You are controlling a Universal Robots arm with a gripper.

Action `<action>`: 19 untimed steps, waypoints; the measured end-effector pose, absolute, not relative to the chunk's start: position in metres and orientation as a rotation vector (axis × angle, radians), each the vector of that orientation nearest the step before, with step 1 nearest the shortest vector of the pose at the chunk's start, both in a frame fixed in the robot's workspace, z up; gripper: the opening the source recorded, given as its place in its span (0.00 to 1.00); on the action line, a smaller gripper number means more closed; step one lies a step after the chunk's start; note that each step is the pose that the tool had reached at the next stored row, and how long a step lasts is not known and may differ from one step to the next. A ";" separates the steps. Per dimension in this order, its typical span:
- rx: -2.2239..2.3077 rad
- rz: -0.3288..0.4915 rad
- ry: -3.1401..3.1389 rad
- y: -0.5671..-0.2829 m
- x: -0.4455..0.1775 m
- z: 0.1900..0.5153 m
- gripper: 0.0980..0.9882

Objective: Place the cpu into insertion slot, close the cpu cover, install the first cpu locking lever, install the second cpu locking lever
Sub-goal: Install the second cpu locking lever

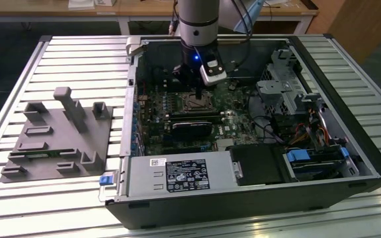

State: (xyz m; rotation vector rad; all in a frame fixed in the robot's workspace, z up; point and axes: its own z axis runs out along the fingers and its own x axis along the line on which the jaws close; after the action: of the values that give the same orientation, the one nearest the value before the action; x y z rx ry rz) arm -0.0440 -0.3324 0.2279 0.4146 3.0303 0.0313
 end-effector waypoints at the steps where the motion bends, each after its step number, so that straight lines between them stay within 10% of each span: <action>1: 0.415 0.031 3.030 -0.333 -0.044 0.228 0.01; 19: 0.415 0.031 3.030 -0.336 -0.044 0.243 0.01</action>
State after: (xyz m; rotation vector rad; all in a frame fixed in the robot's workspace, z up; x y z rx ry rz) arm -0.0440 -0.3359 0.2428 0.4147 3.0303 0.0311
